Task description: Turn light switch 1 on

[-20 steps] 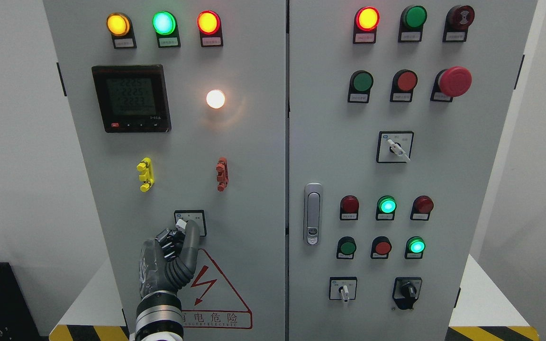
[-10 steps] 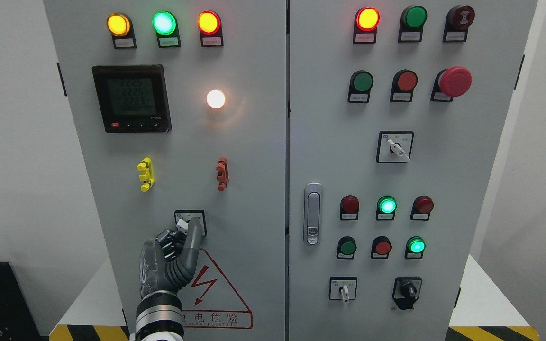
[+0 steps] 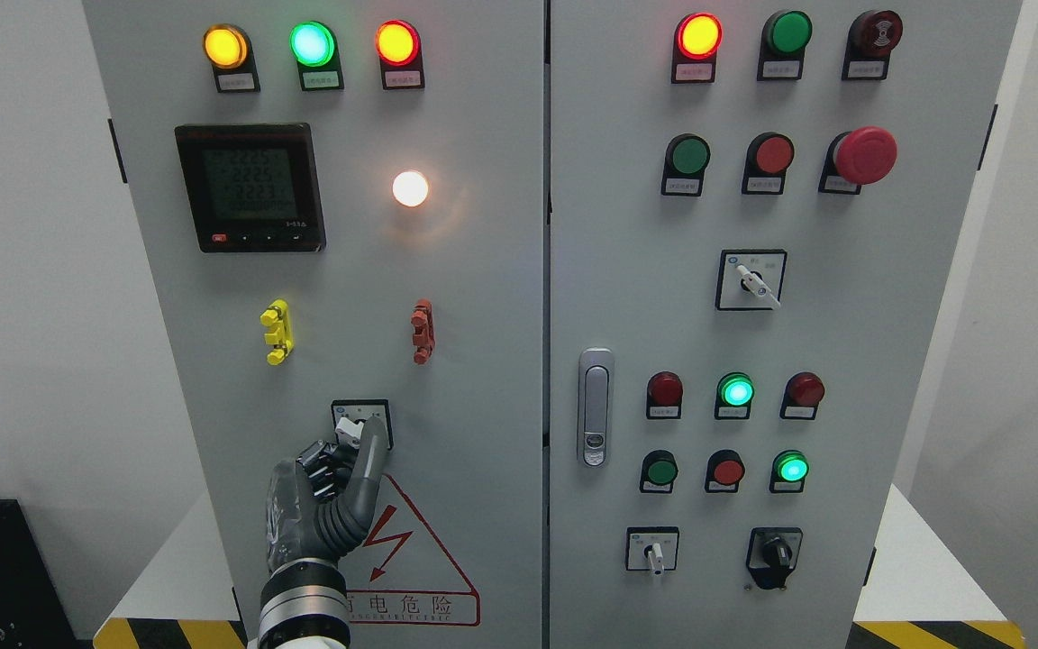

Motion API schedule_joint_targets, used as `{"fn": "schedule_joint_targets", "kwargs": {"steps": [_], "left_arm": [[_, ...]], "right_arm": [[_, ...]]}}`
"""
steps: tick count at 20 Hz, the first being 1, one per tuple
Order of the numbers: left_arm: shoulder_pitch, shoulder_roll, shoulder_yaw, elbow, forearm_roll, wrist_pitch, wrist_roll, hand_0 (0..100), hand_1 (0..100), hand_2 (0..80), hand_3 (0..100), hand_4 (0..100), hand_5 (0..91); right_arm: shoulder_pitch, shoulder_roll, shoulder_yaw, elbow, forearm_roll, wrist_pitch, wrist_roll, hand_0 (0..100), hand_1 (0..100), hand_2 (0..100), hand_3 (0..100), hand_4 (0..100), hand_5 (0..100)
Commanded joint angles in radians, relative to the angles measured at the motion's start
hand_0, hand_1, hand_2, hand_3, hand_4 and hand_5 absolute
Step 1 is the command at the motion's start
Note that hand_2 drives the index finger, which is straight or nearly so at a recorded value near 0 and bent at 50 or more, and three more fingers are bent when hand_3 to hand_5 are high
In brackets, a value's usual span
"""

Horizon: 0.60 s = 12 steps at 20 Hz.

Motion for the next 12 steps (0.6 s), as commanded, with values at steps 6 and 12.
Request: {"fn": "schedule_joint_targets", "kwargs": {"steps": [6,12], "left_arm": [[0.047,0.004,-0.001,-0.051,0.002,-0.026,-0.001,20,37,67.7,96,100,88.3],[0.117,0.012,-0.003,-0.105,0.002,-0.087,-0.001,19,37,67.7,96,100,88.3]], "right_arm": [[0.0,0.0,0.0,0.0,-0.025,0.0,0.0,0,0,0,0,0,0],[0.0,0.0,0.0,0.0,-0.025,0.0,0.0,0,0,0,0,0,0]]}}
